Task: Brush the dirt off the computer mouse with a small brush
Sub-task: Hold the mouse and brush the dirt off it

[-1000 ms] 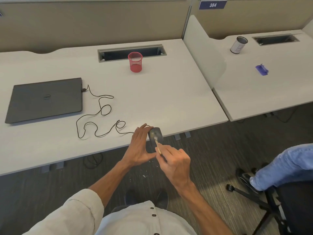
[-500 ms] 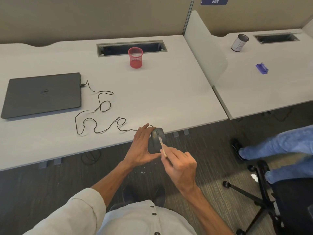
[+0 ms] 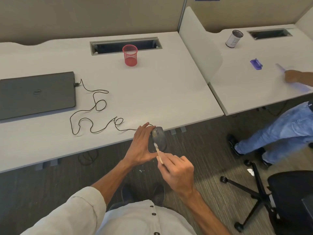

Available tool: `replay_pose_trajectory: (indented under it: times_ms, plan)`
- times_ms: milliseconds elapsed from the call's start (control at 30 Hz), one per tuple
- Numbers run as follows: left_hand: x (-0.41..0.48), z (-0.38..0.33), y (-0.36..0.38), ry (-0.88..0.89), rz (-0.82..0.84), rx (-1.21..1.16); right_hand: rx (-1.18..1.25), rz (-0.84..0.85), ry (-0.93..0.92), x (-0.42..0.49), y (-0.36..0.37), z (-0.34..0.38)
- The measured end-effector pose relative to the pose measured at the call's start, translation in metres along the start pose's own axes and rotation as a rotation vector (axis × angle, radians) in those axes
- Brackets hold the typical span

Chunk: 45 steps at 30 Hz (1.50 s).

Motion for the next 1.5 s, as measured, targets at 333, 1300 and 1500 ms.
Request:
replay_pose_trajectory:
  times_ms: [333, 1300, 1500]
  plan:
    - [0.004, -0.001, 0.000, 0.001, 0.019, 0.017, 0.003, 0.052, 0.006, -0.005, 0.003, 0.000]
    - [0.009, -0.003, 0.001, -0.031, 0.001, -0.044, -0.042, -0.010, 0.110, 0.031, 0.023, -0.007]
    - [0.009, -0.003, 0.000, -0.039, -0.022, -0.063, -0.002, 0.039, 0.044, 0.023, 0.028, 0.003]
Point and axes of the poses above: each hand's wrist, its own x-axis towards the middle knuckle, its own y-axis out of the palm, z = x × y, the point moved 1 cm from there along x, towards the middle knuckle, and after that the axes turned 15 degrees about -z, right-handed, at the moved point
